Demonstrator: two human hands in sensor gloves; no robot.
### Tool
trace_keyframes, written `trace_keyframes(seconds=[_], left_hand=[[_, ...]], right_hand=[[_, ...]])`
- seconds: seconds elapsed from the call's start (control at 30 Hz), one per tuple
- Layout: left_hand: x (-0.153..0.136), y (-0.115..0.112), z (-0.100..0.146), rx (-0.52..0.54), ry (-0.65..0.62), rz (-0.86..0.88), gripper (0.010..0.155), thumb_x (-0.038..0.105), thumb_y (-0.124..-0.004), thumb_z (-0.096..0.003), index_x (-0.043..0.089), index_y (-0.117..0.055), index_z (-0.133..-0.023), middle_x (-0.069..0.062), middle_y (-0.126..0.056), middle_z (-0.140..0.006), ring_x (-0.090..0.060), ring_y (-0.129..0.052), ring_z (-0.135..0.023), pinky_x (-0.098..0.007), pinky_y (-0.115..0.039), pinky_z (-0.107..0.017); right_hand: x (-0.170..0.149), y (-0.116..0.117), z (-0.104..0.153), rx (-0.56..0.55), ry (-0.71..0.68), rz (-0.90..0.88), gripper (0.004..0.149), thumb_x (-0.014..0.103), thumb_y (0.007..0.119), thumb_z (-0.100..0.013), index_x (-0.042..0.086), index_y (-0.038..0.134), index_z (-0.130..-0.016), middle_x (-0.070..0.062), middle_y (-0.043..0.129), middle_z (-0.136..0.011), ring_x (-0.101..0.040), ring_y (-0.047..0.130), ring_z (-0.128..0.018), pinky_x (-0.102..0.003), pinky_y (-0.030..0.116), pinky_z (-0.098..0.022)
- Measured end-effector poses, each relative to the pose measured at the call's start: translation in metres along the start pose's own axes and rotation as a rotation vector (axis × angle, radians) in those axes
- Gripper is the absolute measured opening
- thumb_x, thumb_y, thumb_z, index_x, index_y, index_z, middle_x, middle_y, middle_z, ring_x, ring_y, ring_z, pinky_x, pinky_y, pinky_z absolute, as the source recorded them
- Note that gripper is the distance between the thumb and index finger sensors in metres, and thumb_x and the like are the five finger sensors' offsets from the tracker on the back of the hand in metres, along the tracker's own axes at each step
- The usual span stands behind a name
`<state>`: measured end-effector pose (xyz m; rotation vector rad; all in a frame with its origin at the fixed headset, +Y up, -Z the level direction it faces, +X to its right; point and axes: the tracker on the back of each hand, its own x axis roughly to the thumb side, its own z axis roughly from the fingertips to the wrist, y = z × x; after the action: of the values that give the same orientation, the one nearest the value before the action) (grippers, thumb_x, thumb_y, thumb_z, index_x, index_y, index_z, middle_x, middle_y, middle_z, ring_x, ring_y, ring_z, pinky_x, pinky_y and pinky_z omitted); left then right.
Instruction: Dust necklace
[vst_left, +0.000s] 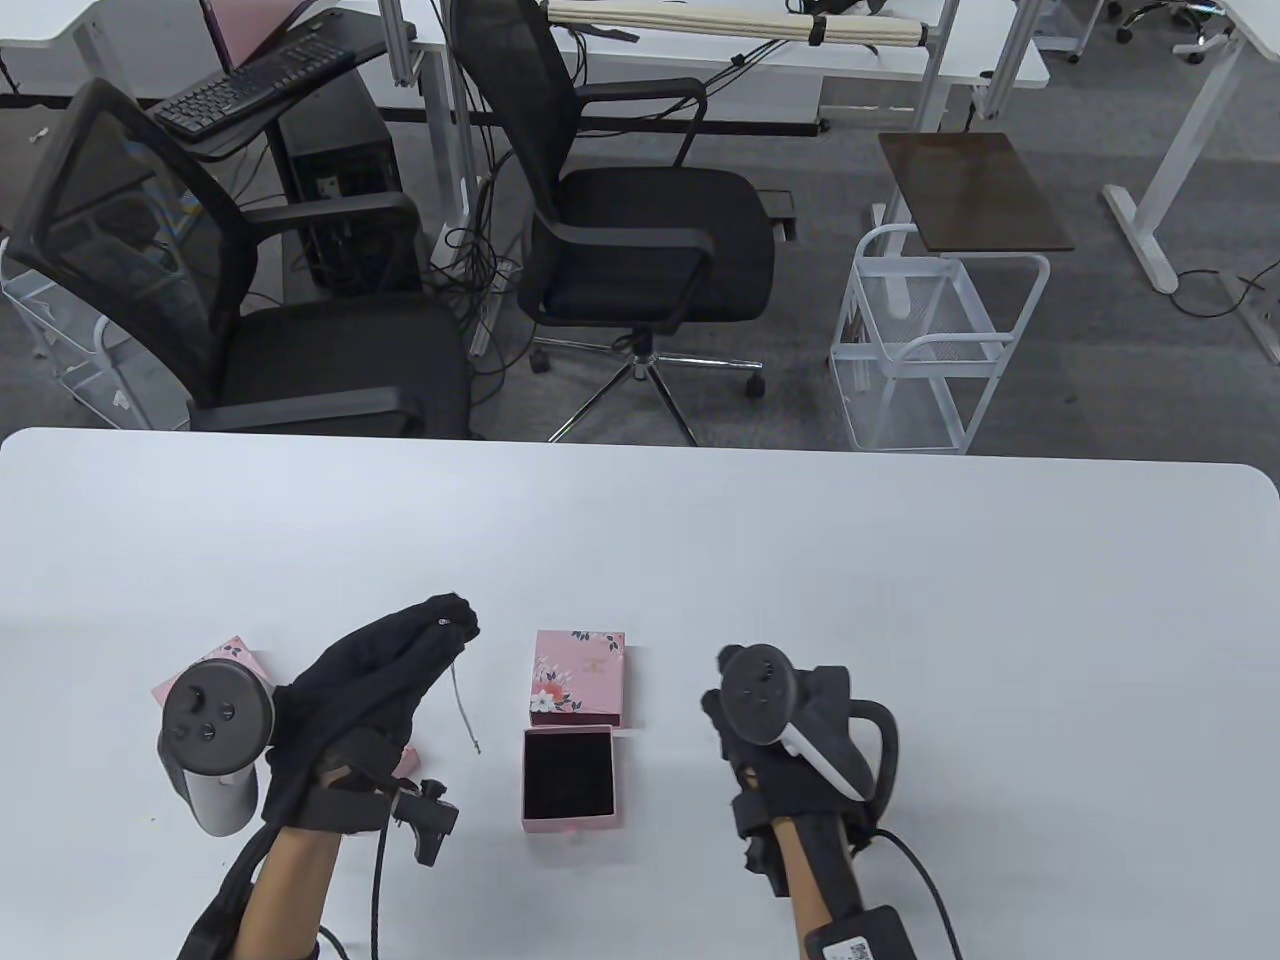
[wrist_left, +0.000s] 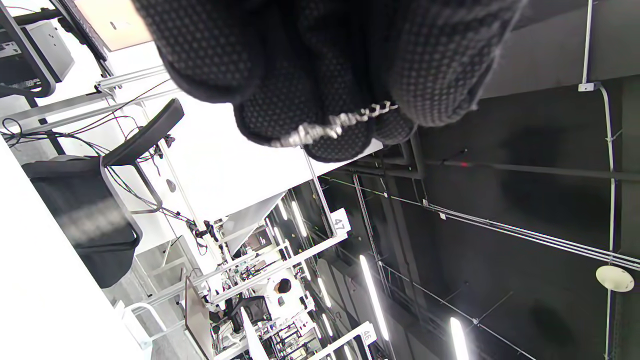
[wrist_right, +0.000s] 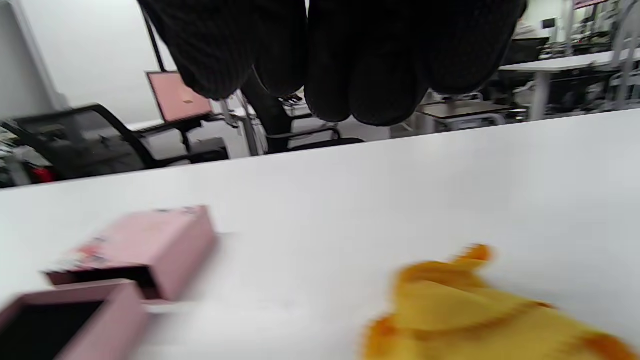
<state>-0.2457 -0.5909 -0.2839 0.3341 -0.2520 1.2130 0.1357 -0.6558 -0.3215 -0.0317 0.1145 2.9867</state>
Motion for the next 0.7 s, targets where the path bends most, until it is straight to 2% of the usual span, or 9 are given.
trace_keyframes(seconds=[0.13,0.33,0.4,0.53,0.63,0.7], left_hand=[[0.001,-0.004,-0.001,-0.02,-0.011,-0.02,0.037,0.048,-0.089,-0.0524,0.031,-0.094,-0.085,0.003,-0.104,-0.082,-0.021,-0.098,-0.072,-0.041,-0.086,-0.052],[0.002,-0.006,0.001,-0.023,-0.02,-0.014,0.037,0.048,-0.088,-0.0527,0.031,-0.094,-0.085,0.003,-0.104,-0.082,-0.022,-0.098,-0.072,-0.041,-0.086,-0.052],[0.003,-0.006,0.002,-0.026,-0.024,-0.016,0.037,0.048,-0.088,-0.0527,0.031,-0.093,-0.086,0.003,-0.104,-0.082,-0.022,-0.098,-0.072,-0.041,-0.086,-0.052],[0.006,-0.006,0.003,-0.034,-0.033,-0.002,0.037,0.048,-0.088,-0.0527,0.031,-0.093,-0.086,0.003,-0.104,-0.083,-0.022,-0.098,-0.072,-0.041,-0.086,-0.052],[0.006,-0.005,0.003,-0.035,-0.035,-0.004,0.037,0.048,-0.088,-0.0529,0.031,-0.093,-0.086,0.003,-0.104,-0.083,-0.022,-0.098,-0.072,-0.041,-0.085,-0.052],[0.006,-0.005,0.004,-0.034,-0.033,0.0,0.037,0.048,-0.088,-0.0529,0.031,-0.093,-0.086,0.003,-0.104,-0.083,-0.022,-0.098,-0.072,-0.041,-0.085,-0.052]], right_hand=[[-0.039,0.027,0.001,0.102,0.104,0.134,0.055,0.035,0.076,-0.064,0.011,0.061,-0.111,-0.027,0.069,-0.108,-0.051,0.077,-0.086,-0.06,0.067,-0.064],[-0.046,0.073,-0.003,0.241,0.152,0.204,0.067,0.043,0.075,-0.063,0.011,0.05,-0.116,-0.031,0.057,-0.114,-0.056,0.068,-0.092,-0.063,0.063,-0.067],[-0.042,0.085,-0.01,0.238,0.17,0.236,0.07,0.043,0.074,-0.063,0.011,0.045,-0.117,-0.032,0.053,-0.116,-0.057,0.066,-0.092,-0.063,0.062,-0.067],[-0.031,0.095,-0.018,0.249,0.187,0.285,0.066,0.039,0.073,-0.062,0.011,0.048,-0.116,-0.032,0.055,-0.115,-0.056,0.068,-0.092,-0.063,0.063,-0.067],[-0.02,0.095,-0.019,0.135,0.147,0.377,0.056,0.034,0.079,-0.06,0.013,0.063,-0.109,-0.024,0.075,-0.103,-0.045,0.083,-0.081,-0.057,0.071,-0.062],[-0.017,0.093,-0.021,0.106,0.14,0.401,0.05,0.032,0.08,-0.06,0.013,0.07,-0.104,-0.021,0.084,-0.093,-0.039,0.09,-0.072,-0.053,0.075,-0.059]])
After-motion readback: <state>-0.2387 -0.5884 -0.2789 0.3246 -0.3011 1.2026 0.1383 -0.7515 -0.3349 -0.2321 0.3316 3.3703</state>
